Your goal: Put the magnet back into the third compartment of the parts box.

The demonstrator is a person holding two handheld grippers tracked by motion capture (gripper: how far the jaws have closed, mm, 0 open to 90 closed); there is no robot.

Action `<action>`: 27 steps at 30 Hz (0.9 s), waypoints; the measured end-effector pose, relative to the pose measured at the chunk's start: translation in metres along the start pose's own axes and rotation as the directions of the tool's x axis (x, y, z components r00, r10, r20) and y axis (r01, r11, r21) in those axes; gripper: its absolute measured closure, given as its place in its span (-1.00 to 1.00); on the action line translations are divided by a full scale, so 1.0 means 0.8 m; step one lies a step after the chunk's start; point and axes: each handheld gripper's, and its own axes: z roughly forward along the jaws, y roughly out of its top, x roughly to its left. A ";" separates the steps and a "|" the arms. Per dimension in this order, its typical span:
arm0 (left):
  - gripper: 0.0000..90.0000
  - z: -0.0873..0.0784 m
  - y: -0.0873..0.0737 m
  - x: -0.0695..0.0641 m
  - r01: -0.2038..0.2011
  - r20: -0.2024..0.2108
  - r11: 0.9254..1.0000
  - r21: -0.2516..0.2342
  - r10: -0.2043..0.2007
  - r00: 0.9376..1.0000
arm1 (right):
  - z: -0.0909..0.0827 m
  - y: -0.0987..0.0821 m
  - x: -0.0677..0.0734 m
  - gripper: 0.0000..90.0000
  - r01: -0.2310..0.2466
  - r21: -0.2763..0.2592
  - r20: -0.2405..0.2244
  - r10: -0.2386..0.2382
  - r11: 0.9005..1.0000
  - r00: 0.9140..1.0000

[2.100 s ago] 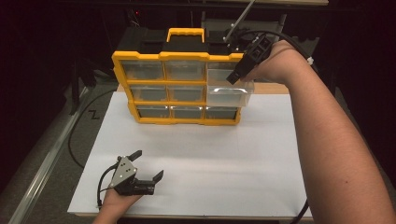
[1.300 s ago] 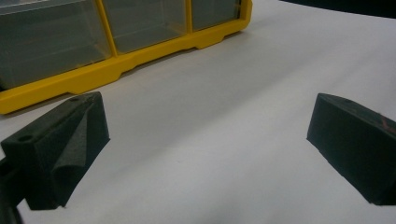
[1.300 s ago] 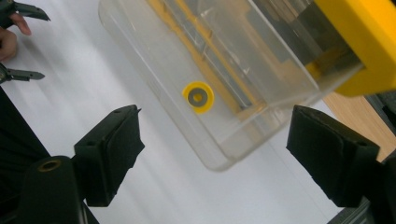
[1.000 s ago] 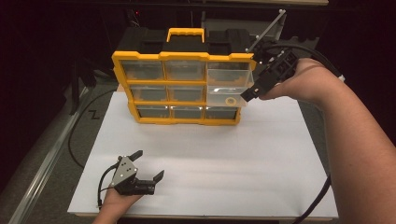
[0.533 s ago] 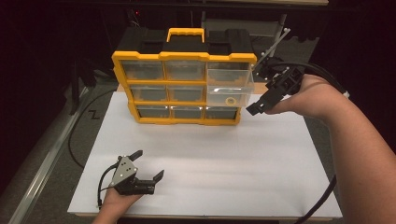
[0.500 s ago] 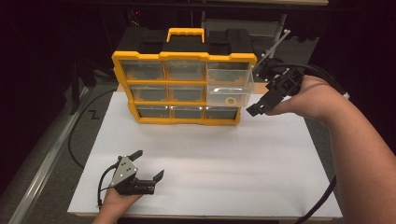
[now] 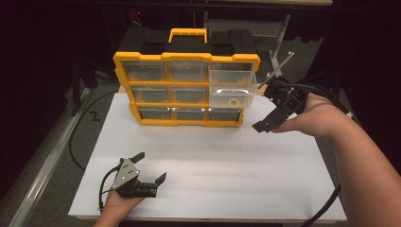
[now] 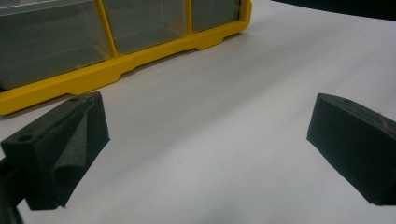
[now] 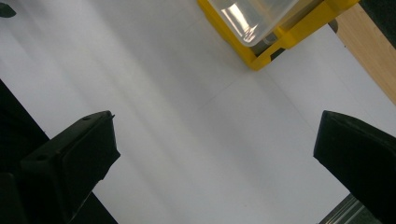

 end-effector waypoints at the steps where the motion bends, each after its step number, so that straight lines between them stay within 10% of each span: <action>1: -1.00 0.000 0.000 0.000 0.000 0.000 1.000 0.000 0.000 1.000 | 0.002 -0.002 0.000 -0.98 -0.002 0.000 -0.001 0.002 1.000 1.000; 27: -1.00 0.000 0.000 0.000 0.001 0.000 1.000 0.002 -0.001 1.000 | 0.074 -0.054 0.005 -0.98 -0.012 0.028 -0.024 0.012 1.000 1.000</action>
